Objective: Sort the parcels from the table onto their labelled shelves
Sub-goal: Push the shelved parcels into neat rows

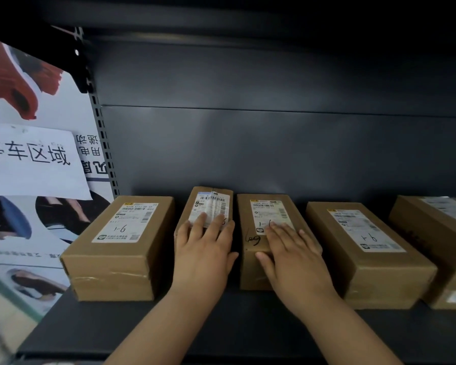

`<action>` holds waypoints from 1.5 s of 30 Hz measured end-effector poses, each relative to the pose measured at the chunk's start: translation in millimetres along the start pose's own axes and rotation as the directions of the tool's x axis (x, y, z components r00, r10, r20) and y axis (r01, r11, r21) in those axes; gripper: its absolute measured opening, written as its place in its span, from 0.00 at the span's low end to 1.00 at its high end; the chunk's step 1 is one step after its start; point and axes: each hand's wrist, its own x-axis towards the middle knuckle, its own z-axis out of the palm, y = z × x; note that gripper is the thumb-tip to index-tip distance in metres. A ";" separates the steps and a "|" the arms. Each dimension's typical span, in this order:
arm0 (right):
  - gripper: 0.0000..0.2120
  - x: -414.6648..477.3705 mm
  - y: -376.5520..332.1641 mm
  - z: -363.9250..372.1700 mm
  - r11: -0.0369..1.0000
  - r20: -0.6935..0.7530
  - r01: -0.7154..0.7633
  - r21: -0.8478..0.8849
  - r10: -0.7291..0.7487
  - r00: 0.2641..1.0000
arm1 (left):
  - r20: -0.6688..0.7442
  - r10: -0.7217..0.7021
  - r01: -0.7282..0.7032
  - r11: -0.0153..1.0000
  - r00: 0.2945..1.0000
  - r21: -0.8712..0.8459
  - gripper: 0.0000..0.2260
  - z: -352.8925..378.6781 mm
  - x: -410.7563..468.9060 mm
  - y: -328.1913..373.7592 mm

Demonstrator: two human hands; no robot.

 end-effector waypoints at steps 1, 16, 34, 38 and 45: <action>0.35 -0.3 -0.2 0.4 1.000 0.014 -0.012 -0.011 0.012 1.000 | 0.007 0.001 0.000 1.000 1.000 -0.005 0.27 0.7 0.2 -0.7; 0.36 -27.1 37.2 -34.2 0.992 -0.040 -0.129 0.007 0.129 0.991 | -0.015 0.005 -0.006 1.000 1.000 -0.023 0.26 -2.0 5.3 6.4; 0.27 -48.9 108.7 -29.3 0.951 0.080 -0.306 -0.034 0.308 0.948 | 0.121 0.233 -0.217 0.967 0.965 -0.130 0.29 2.1 14.9 92.6; 0.27 -38.1 108.1 -27.9 0.948 0.105 -0.318 -0.012 0.317 0.942 | 0.103 0.245 -0.231 0.964 0.964 -0.133 0.34 2.5 11.4 90.6; 0.28 -40.0 107.8 -31.2 0.955 0.077 -0.297 -0.014 0.297 0.952 | 0.135 0.218 -0.201 0.971 0.967 -0.131 0.34 -2.3 11.0 93.4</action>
